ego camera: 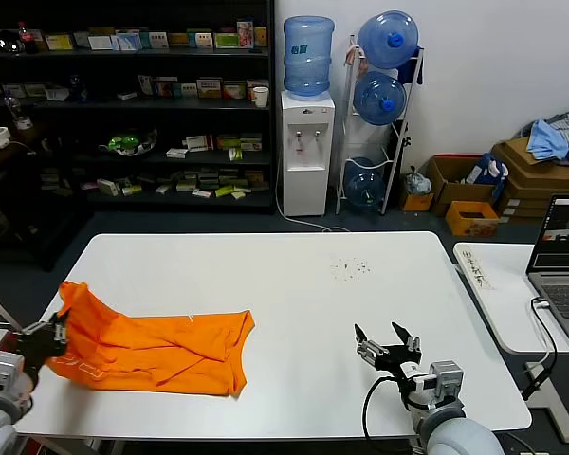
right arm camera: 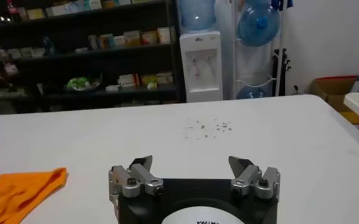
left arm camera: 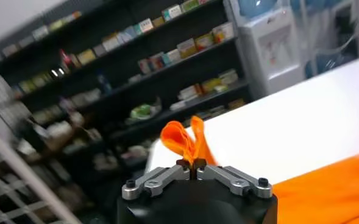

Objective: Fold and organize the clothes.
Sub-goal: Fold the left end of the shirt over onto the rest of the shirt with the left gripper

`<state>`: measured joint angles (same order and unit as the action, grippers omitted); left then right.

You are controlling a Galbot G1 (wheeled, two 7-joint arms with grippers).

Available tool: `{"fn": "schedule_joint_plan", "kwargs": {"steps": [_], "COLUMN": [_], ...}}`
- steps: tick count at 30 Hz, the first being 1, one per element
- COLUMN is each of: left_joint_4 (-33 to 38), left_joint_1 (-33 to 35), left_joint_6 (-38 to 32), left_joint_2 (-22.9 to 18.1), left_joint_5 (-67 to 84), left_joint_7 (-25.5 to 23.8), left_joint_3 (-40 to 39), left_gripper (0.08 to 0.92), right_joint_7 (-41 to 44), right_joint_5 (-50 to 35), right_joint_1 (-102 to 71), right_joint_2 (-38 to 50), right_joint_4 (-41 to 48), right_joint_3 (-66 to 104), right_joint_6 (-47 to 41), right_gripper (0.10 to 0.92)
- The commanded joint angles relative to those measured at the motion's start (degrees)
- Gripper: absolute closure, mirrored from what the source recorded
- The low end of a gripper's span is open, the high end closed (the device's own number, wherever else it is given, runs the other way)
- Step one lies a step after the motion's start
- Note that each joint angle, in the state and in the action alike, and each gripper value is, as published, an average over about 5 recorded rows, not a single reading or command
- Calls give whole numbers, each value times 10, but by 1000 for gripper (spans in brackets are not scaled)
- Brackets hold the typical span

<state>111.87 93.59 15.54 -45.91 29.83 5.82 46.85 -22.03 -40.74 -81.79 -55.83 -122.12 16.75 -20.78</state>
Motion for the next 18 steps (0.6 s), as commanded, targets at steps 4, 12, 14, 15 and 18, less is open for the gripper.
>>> {"fn": "schedule_joint_plan", "kwargs": {"steps": [4, 12, 14, 15, 18], "left_joint_4": [95, 64, 61, 60, 59], "left_joint_1": [-78, -155, -165, -169, -173], "left_joint_6": [81, 79, 78, 78, 77], "left_joint_2": [-53, -96, -106, -110, -122], "left_joint_5": [291, 267, 259, 256, 244], "left_joint_7": [87, 104, 109, 112, 118], "left_joint_3": [-165, -228, -238, -241, -253], "left_gripper": [885, 885, 885, 885, 885], "right_joint_7": [-10, -13, -13, -13, -14], "right_joint_5": [16, 26, 26, 26, 26], "right_joint_1": [-7, -16, -15, -14, -11], "right_joint_2": [-26, -46, -48, -48, -50], "right_joint_4": [47, 62, 63, 64, 65], "right_joint_3": [11, 16, 16, 15, 12], "right_joint_6": [-6, -8, -9, -9, -10], "right_gripper": [203, 203, 203, 203, 203]}}
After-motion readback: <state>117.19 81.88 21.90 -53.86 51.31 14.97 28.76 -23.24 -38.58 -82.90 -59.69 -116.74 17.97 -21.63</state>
